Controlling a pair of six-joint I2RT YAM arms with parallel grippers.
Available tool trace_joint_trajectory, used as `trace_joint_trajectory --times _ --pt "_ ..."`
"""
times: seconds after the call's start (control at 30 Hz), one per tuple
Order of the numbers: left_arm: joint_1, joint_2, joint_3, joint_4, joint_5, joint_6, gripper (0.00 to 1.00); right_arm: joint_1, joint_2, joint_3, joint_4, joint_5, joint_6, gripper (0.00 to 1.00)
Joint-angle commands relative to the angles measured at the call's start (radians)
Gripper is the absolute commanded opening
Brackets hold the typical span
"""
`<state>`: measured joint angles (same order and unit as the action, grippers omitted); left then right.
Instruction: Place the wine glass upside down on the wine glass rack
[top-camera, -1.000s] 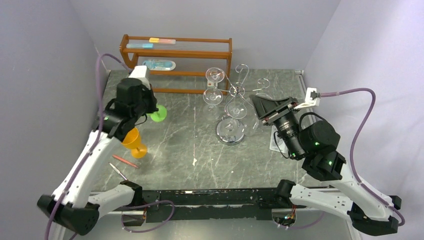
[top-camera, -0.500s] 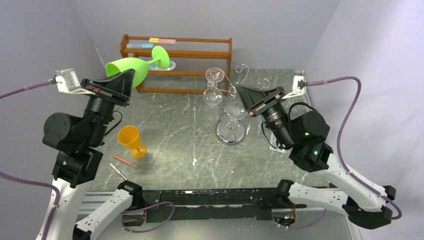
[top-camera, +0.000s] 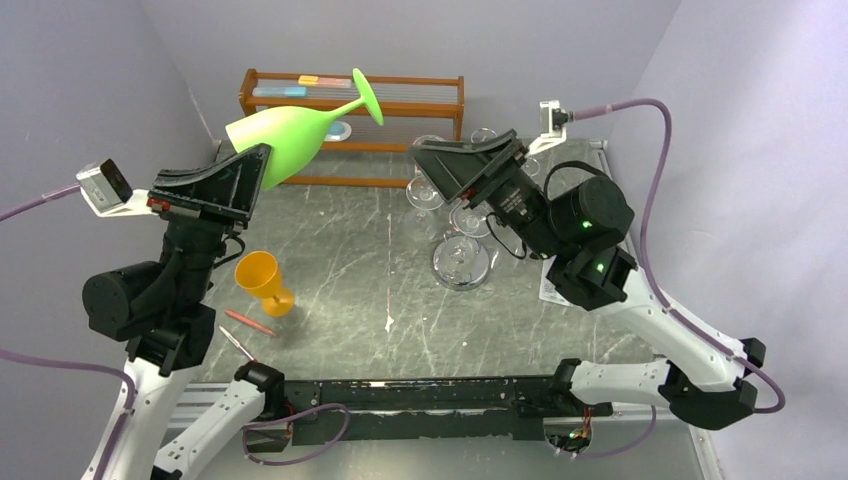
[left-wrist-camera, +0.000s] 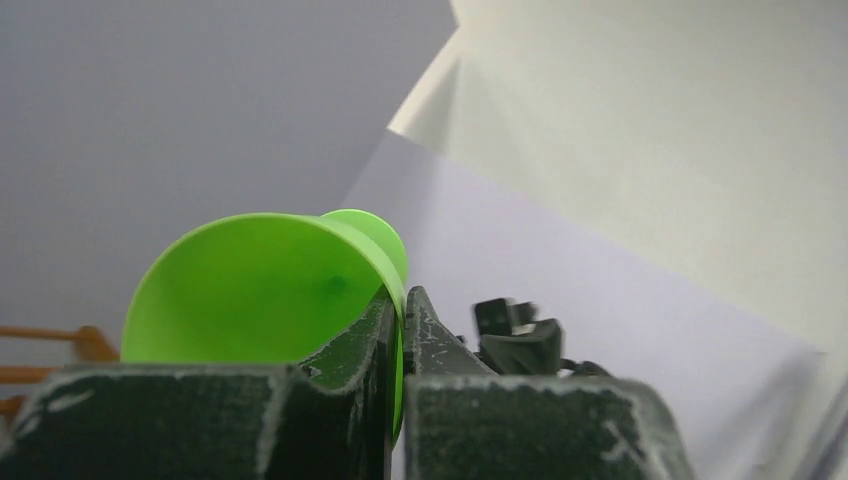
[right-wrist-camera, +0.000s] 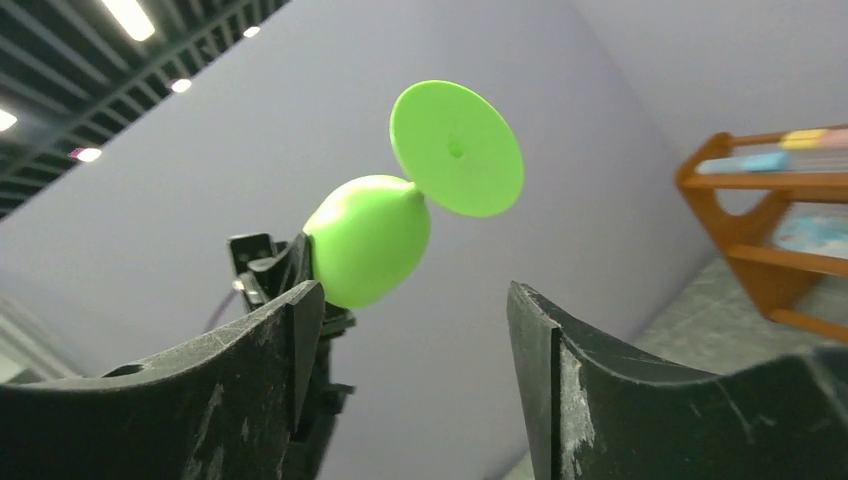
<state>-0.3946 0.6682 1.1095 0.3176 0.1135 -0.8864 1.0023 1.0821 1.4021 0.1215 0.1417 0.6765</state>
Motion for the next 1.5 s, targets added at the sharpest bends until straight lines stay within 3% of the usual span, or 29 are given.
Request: trace_joint_trajectory --times 0.0,0.2,0.47,0.67,0.87,1.17,1.47 --pt "0.007 -0.012 -0.048 0.226 0.059 -0.242 0.05 -0.004 0.066 0.074 0.087 -0.100 0.171 0.71" --pt "0.007 0.026 -0.112 0.496 0.062 -0.456 0.05 -0.004 0.127 0.092 0.248 -0.132 0.344 0.71" --pt "0.007 0.030 -0.165 0.616 0.011 -0.520 0.05 -0.002 0.161 0.028 0.449 -0.209 0.170 0.73" --pt "0.007 0.020 -0.158 0.592 -0.023 -0.507 0.05 0.007 0.254 0.054 0.638 -0.326 -0.011 0.71" --pt "0.007 0.018 -0.168 0.585 -0.035 -0.521 0.05 0.041 0.351 0.109 0.726 -0.318 -0.155 0.71" --pt "0.007 0.033 -0.217 0.633 -0.031 -0.567 0.05 0.096 0.455 0.093 1.075 -0.290 -0.133 0.67" --pt "0.007 -0.009 -0.245 0.587 -0.022 -0.581 0.05 0.122 0.480 0.117 1.079 -0.148 -0.126 0.59"
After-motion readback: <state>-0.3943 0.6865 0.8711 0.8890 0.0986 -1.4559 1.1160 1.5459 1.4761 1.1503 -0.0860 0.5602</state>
